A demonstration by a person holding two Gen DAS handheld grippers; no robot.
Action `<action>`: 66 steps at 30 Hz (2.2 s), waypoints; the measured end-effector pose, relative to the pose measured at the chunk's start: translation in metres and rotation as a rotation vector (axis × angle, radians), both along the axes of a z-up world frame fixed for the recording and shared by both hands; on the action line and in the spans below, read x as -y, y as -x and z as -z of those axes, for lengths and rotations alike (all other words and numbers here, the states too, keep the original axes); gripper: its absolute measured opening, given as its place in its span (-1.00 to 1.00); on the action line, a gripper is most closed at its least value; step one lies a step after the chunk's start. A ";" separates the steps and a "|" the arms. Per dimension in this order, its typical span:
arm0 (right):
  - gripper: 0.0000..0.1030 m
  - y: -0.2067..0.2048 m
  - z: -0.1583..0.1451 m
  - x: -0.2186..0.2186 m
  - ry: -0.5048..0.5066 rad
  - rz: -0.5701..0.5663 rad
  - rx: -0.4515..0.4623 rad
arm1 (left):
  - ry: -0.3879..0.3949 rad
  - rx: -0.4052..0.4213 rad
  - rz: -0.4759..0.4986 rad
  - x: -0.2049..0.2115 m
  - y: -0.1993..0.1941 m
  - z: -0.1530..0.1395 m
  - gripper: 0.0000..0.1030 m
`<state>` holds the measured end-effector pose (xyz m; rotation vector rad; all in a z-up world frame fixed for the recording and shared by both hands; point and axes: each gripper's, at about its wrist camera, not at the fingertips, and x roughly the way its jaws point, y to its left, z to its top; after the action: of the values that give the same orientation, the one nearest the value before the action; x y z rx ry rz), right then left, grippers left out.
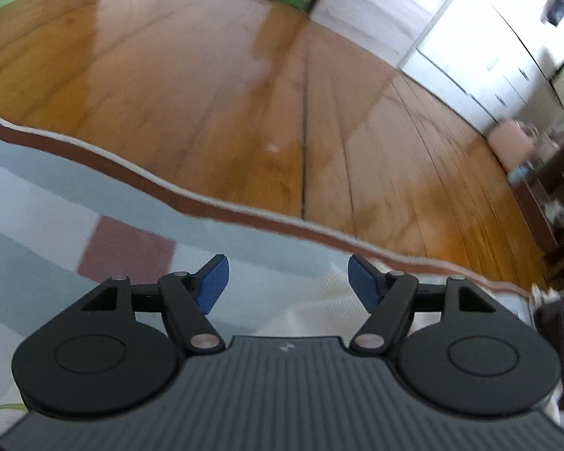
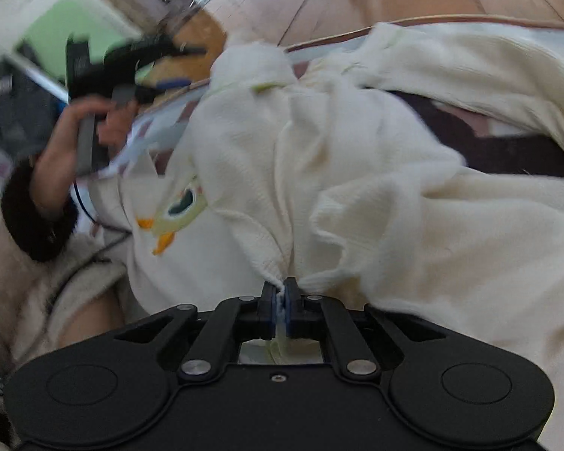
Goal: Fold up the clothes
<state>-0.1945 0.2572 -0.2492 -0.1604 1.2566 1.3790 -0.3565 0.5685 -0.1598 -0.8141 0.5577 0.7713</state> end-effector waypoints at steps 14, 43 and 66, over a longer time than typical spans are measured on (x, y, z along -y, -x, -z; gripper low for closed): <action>-1.00 0.029 0.027 0.001 0.155 -0.108 -0.008 | -0.025 0.042 0.268 0.046 -0.083 0.017 0.55; -0.92 -0.008 -0.051 -0.073 -0.079 0.251 0.479 | -0.014 -0.208 0.487 0.091 -0.015 -0.002 -0.83; -0.91 -0.012 -0.090 0.048 0.014 0.239 0.420 | -0.187 0.099 0.369 0.074 -0.015 -0.043 0.20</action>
<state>-0.1822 0.2088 -0.1590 -0.2843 0.9016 1.0629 -0.3418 0.4950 -0.1173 -0.5518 0.5194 0.4337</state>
